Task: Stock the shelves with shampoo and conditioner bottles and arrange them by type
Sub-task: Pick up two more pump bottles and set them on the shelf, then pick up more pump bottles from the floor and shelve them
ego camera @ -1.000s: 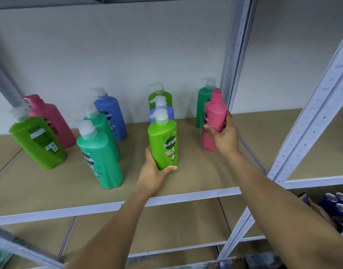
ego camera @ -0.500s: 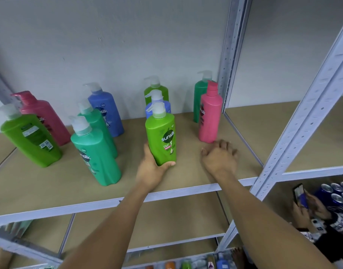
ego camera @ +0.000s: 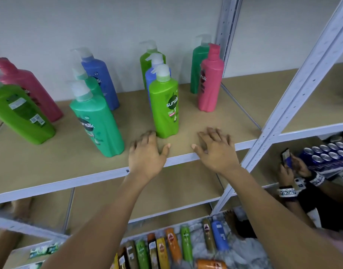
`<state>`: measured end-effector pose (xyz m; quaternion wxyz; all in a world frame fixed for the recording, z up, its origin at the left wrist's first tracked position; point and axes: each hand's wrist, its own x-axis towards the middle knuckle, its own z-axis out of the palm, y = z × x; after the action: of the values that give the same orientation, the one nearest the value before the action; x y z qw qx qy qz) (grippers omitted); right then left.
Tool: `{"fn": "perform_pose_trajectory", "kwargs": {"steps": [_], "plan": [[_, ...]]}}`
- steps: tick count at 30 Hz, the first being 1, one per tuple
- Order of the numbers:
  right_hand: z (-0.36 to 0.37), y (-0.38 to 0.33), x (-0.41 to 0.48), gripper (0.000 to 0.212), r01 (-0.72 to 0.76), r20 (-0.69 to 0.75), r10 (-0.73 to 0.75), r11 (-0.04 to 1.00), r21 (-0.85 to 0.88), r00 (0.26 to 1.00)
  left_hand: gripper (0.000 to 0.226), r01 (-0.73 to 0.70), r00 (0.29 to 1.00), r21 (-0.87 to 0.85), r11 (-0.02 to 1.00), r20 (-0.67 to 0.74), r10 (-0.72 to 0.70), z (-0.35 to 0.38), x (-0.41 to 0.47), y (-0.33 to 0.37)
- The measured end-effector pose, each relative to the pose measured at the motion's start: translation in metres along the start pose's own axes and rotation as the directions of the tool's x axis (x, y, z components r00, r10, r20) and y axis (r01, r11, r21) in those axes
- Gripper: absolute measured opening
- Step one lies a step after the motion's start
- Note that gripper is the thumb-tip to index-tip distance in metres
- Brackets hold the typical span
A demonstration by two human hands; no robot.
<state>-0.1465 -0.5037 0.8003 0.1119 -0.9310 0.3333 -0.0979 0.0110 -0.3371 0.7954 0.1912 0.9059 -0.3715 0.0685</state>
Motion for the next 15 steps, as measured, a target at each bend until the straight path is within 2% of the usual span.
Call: {"fn": "perform_pose_trajectory", "kwargs": {"steps": [2, 5, 8, 10, 12, 15], "plan": [[0.006, -0.008, -0.018, 0.077, 0.024, -0.071, -0.022, 0.999, 0.023, 0.997, 0.073, -0.078, 0.997, 0.022, 0.997, -0.01, 0.078, -0.001, -0.01, -0.012], [0.024, -0.023, -0.05, 0.068, 0.077, -0.152, -0.065, 0.994, 0.078, 0.986, 0.069, -0.221, 0.975, 0.023, 0.975, -0.028, 0.222, -0.007, -0.035, -0.032], [0.046, -0.038, -0.084, 0.066, 0.094, -0.194, -0.064, 0.984, 0.15, 0.979, 0.068, -0.379, 0.925, 0.035, 0.925, 0.025, 0.379, -0.011, -0.065, -0.058], [0.066, -0.048, -0.107, 0.063, 0.063, -0.142, -0.032, 0.974, 0.217, 0.989, 0.069, -0.454, 0.89, 0.043, 0.89, 0.055, 0.452, -0.013, -0.085, -0.077], [0.091, -0.057, -0.128, 0.062, -0.01, -0.017, 0.015, 0.961, 0.277, 1.0, 0.062, -0.509, 0.86, 0.018, 0.861, 0.066, 0.507, -0.01, -0.106, -0.098], [0.133, -0.064, -0.156, 0.064, -0.071, 0.157, 0.029, 0.96, 0.27, 0.987, 0.055, -0.465, 0.864, -0.112, 0.878, 0.161, 0.478, 0.005, -0.138, -0.133]]}}
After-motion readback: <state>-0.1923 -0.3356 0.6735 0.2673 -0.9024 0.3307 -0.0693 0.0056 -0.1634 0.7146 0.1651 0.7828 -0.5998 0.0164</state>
